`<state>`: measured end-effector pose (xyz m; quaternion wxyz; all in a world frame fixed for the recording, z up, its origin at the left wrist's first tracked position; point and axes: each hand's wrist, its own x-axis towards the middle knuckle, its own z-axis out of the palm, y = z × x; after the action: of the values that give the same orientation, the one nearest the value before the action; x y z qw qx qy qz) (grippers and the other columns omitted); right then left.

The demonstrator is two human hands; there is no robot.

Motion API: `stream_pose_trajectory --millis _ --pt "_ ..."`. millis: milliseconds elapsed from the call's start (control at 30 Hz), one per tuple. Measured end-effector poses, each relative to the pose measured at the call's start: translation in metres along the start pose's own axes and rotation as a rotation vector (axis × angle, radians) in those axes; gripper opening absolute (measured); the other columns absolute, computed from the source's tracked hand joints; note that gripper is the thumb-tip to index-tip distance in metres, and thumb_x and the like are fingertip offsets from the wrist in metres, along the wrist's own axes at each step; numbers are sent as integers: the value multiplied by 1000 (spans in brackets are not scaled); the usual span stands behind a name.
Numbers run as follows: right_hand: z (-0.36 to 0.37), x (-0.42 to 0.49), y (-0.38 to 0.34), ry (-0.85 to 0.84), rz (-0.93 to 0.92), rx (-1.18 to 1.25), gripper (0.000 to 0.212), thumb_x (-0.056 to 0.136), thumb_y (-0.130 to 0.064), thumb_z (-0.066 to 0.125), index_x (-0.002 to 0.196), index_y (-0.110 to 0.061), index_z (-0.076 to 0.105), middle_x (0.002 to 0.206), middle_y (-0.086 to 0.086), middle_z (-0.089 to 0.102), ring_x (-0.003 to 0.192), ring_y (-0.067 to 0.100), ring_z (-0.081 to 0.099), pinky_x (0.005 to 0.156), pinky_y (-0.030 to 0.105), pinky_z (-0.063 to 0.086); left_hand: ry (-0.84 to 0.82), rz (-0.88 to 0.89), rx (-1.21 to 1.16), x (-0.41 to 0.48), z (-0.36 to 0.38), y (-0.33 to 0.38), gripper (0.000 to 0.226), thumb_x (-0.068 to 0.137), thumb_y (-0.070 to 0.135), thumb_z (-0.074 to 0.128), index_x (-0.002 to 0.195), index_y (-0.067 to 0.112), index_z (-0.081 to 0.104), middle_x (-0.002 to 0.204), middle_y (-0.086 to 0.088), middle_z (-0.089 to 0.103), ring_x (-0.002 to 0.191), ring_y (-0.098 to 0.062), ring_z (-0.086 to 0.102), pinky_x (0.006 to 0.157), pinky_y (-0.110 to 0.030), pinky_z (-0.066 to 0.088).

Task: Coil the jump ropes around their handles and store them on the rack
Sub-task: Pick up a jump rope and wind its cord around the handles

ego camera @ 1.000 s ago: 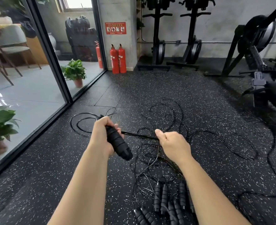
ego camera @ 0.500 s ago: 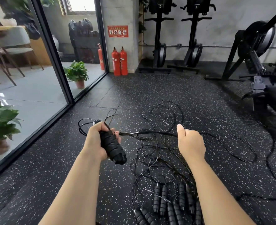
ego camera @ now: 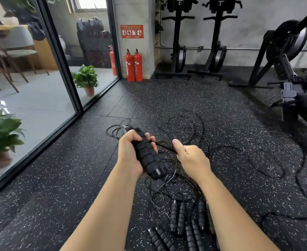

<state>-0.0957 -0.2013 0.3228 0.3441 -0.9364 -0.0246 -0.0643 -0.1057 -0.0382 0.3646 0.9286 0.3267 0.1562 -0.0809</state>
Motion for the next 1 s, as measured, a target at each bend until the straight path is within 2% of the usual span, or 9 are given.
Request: stream_pose_trajectory --millis 133,267,433,533,667,800,867,933,1000 --pt "-8 4 34 -12 133 -46 64 96 -60 30 50 -16 34 49 -5 41 51 19 41 61 31 36 115 85 -132 9 -15 18 27 54 11 49 80 7 51 76 -5 57 63 -18 53 65 -26 46" --pt "-8 7 42 57 126 -55 62 97 -56 35 51 -15 34 51 -2 43 53 20 42 59 30 36 178 113 -199 12 -22 22 14 61 10 48 75 10 48 72 -1 54 62 -17 51 65 -25 44" --pt "-9 7 51 104 207 0 72 92 -70 26 54 -15 51 62 2 66 63 23 60 69 31 45 227 218 -285 10 -32 32 17 52 13 49 69 12 45 67 0 53 63 -17 51 67 -24 44" --pt "-16 8 62 168 267 28 71 93 -69 22 52 -15 44 62 10 66 61 26 60 61 31 41 250 277 -322 9 -46 44 18 51 16 49 69 13 46 60 0 53 59 -17 48 68 -25 43" --pt "-21 8 57 223 211 70 62 96 -52 43 48 -14 29 47 1 36 49 21 36 55 33 31 245 287 -335 8 -58 51 20 50 16 50 70 13 47 69 0 53 62 -18 50 78 -27 43" --pt "-21 8 39 292 201 190 61 97 -47 45 49 -16 26 46 -2 30 49 21 30 56 33 28 228 299 -325 4 -57 49 19 51 14 50 69 14 46 76 -1 53 70 -22 57 88 -31 47" --pt "-23 4 27 281 160 258 58 99 -45 42 51 -15 31 46 -2 33 48 19 31 55 32 28 198 256 -276 2 -59 47 21 52 13 51 73 14 47 82 -1 55 79 -27 63 92 -37 49" --pt "-24 -2 13 214 104 299 53 101 -42 39 58 -11 43 48 -4 36 47 15 33 53 31 28 180 157 -176 -3 -59 44 34 54 12 54 88 10 52 94 -5 60 90 -31 68 94 -43 50" --pt "-21 -7 6 146 76 303 45 100 -36 43 69 -5 53 50 -7 39 48 13 34 53 30 29 190 67 -53 -6 -57 42 44 55 11 56 99 7 52 100 -9 61 86 -30 70 82 -37 54"
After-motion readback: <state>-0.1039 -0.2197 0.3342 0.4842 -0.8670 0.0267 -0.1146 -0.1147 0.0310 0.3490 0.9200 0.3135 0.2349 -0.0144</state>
